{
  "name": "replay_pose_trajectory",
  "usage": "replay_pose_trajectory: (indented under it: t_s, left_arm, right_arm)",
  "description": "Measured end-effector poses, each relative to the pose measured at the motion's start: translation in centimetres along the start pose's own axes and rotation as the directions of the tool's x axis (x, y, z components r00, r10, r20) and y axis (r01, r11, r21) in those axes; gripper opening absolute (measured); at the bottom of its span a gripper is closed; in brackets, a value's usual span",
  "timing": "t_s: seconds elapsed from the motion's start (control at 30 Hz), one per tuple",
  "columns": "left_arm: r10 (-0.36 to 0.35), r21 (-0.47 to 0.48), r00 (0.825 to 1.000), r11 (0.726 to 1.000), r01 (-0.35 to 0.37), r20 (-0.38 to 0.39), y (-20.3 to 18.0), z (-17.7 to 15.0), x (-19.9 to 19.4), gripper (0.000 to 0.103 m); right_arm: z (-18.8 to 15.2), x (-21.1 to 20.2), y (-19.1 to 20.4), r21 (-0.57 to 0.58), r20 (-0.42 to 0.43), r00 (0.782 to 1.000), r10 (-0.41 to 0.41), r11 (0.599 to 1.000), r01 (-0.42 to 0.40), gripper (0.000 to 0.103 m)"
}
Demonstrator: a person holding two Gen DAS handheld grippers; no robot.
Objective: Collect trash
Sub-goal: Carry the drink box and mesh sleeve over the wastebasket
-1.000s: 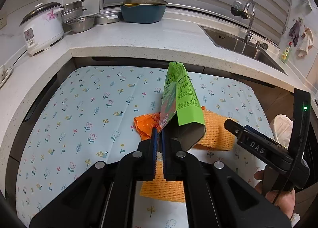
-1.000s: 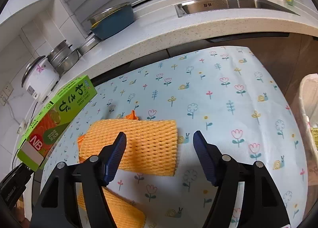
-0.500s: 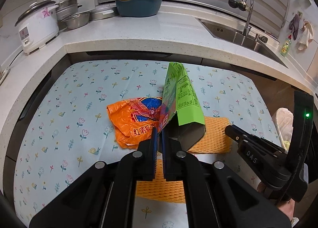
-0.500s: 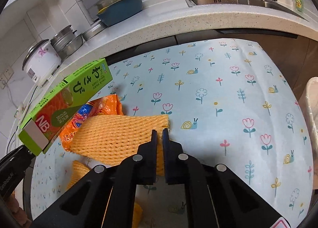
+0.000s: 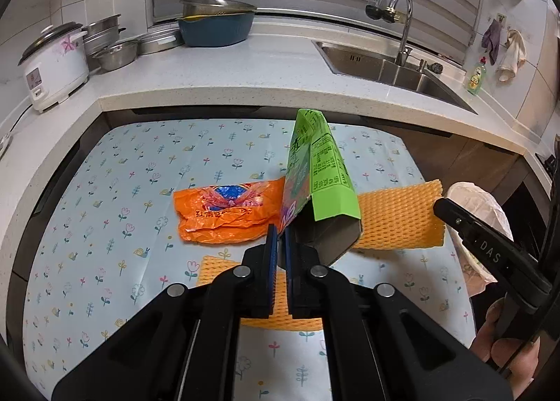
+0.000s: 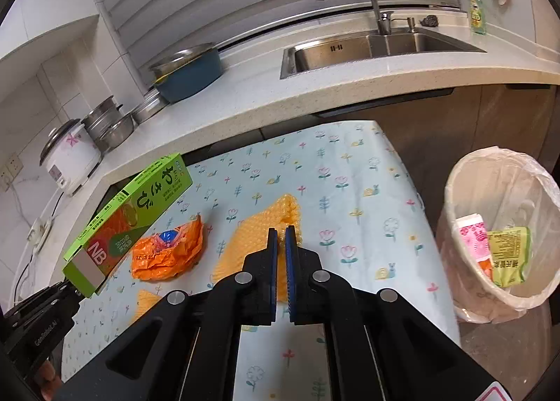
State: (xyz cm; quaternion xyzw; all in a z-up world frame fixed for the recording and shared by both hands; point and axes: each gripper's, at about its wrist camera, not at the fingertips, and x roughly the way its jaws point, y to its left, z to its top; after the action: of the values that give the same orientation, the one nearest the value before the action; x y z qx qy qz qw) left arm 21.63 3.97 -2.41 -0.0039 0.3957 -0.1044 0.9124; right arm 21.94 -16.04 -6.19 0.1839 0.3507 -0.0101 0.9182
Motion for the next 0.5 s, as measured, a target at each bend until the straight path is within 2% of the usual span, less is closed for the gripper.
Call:
replay_pose_trajectory:
  t_s: [0.5]
  left_arm:
    - [-0.098,0.124,0.995,0.988,0.096,0.005,-9.4,-0.4,-1.8,0.004]
  right_arm:
    - [1.6,-8.6,-8.1,0.084,0.115,0.987,-0.113,0.991,0.104,0.005]
